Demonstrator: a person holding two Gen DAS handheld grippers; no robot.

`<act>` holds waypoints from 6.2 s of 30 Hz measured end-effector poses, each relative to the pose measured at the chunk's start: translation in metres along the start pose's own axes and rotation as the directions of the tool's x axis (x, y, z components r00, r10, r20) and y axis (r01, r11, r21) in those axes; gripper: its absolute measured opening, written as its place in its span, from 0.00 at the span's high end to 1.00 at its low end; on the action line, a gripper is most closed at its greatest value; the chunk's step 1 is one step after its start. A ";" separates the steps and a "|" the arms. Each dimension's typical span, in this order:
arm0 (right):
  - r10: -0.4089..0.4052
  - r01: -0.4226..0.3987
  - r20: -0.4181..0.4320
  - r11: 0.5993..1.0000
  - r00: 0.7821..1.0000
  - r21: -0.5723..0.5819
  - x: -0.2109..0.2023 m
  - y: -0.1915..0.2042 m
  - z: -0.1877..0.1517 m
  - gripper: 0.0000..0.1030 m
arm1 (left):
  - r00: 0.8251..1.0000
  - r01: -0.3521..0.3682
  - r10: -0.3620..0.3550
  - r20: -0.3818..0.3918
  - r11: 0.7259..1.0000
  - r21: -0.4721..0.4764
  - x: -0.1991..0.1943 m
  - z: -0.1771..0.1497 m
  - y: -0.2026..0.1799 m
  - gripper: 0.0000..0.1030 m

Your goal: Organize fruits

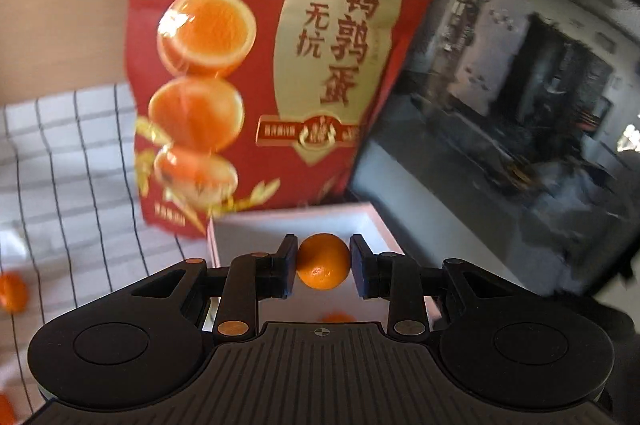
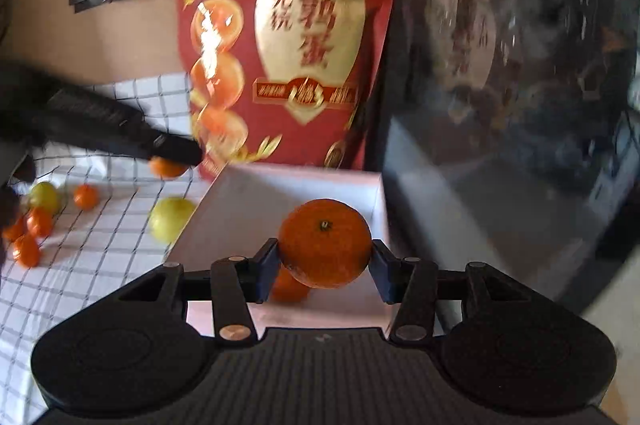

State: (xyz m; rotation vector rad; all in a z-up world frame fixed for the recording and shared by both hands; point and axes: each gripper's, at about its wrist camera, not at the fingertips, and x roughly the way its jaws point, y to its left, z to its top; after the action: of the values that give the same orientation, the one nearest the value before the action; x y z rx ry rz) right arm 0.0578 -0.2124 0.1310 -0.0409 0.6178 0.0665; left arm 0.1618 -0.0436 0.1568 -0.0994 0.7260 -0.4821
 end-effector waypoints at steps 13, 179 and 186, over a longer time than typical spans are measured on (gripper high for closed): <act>0.050 -0.050 -0.018 0.999 0.999 0.001 0.069 -0.005 0.000 0.47 | 0.998 -0.059 0.059 0.007 0.998 0.010 0.037 0.016 -0.008 0.68; 0.103 -0.117 -0.328 0.993 0.939 -0.021 0.004 0.199 -0.138 0.07 | 0.976 -0.172 0.149 -0.158 0.974 -0.145 -0.088 -0.175 0.199 0.55; 0.149 -0.176 -0.361 0.983 0.920 -0.042 0.006 0.188 -0.130 0.08 | 0.963 -0.161 0.143 -0.228 0.985 -0.063 -0.115 -0.212 0.146 0.55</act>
State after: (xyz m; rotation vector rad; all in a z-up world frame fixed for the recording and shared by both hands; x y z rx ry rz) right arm -0.0261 -0.0322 0.0179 -0.0741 0.9832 0.2478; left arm 0.0047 0.1550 0.0323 -0.0649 0.9667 -0.3195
